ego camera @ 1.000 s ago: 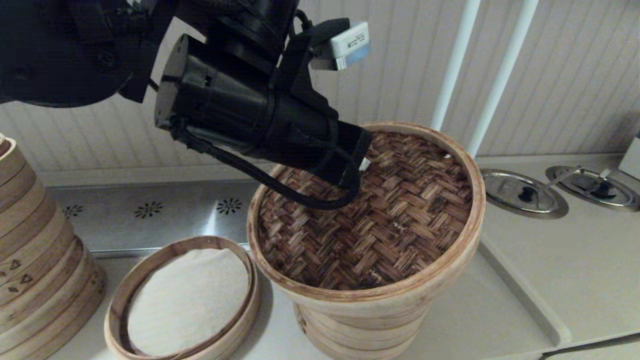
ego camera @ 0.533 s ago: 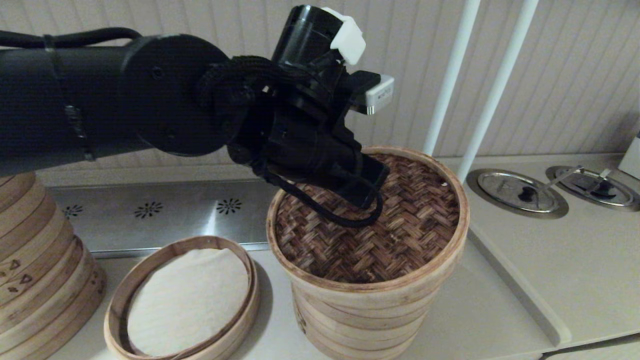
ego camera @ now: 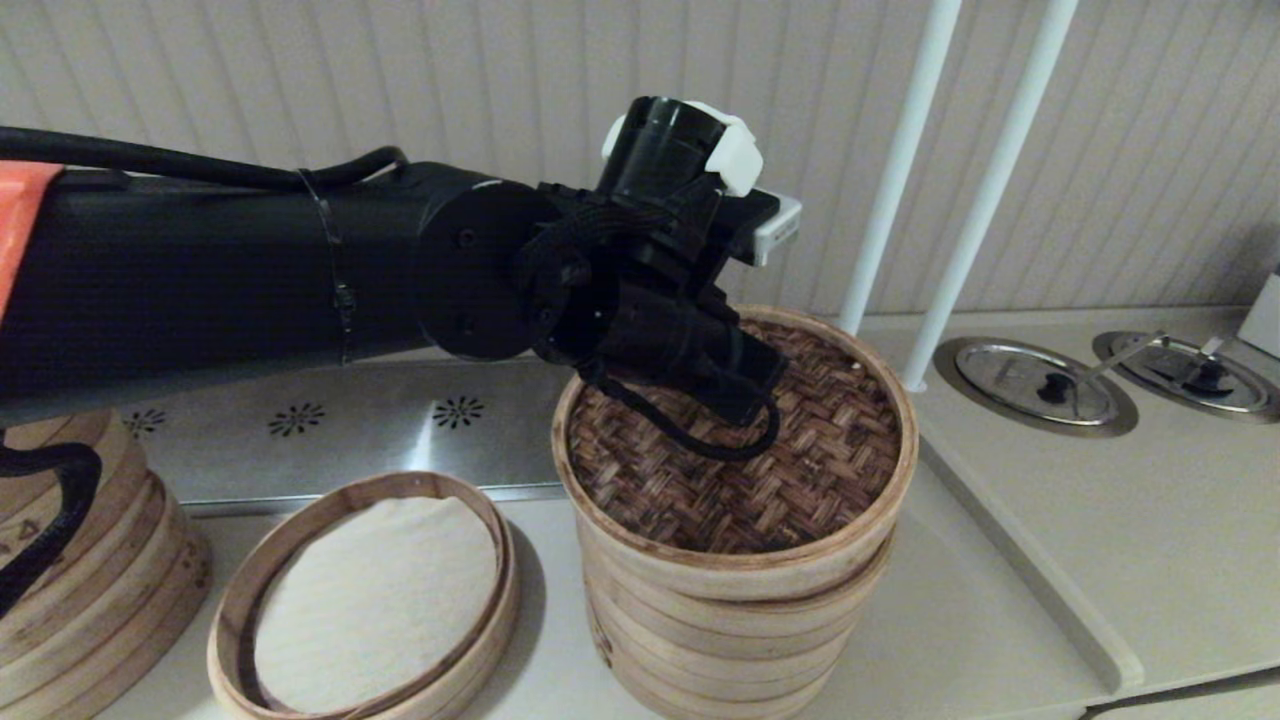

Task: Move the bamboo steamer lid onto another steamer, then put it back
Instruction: Put the steamer

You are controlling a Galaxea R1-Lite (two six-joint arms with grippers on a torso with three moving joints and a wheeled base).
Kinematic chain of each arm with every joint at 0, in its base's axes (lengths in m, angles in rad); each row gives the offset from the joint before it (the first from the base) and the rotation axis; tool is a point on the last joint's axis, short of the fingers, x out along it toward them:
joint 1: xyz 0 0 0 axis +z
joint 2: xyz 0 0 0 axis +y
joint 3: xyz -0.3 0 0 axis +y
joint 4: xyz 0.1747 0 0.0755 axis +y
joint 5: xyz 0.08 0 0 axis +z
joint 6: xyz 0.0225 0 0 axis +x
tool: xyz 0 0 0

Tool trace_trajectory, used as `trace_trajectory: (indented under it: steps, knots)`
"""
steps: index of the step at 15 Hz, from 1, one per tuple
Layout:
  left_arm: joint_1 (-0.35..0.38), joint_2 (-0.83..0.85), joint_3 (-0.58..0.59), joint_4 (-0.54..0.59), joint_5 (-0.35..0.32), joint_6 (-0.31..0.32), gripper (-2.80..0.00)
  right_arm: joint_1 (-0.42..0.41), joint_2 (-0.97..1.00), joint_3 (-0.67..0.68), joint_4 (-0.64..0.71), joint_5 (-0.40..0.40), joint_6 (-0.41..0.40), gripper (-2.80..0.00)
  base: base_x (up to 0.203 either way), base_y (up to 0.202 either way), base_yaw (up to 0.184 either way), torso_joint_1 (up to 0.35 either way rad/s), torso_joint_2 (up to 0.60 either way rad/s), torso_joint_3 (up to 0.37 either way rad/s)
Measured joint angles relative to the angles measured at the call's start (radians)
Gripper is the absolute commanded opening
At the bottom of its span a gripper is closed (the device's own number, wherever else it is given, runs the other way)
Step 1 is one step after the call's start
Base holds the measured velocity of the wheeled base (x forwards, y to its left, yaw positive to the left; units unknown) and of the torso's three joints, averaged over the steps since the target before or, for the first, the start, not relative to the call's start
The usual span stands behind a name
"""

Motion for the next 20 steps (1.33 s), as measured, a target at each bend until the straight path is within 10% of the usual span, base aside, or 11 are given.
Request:
trace_trajectory:
  steps: [20]
  knots:
    - [-0.004,0.071,0.0,-0.062,0.009,0.041,-2.8,0.0,0.0,0.0,0.0,0.0,0.0,-2.8,0.0,0.0,0.0,0.0,0.0,0.0]
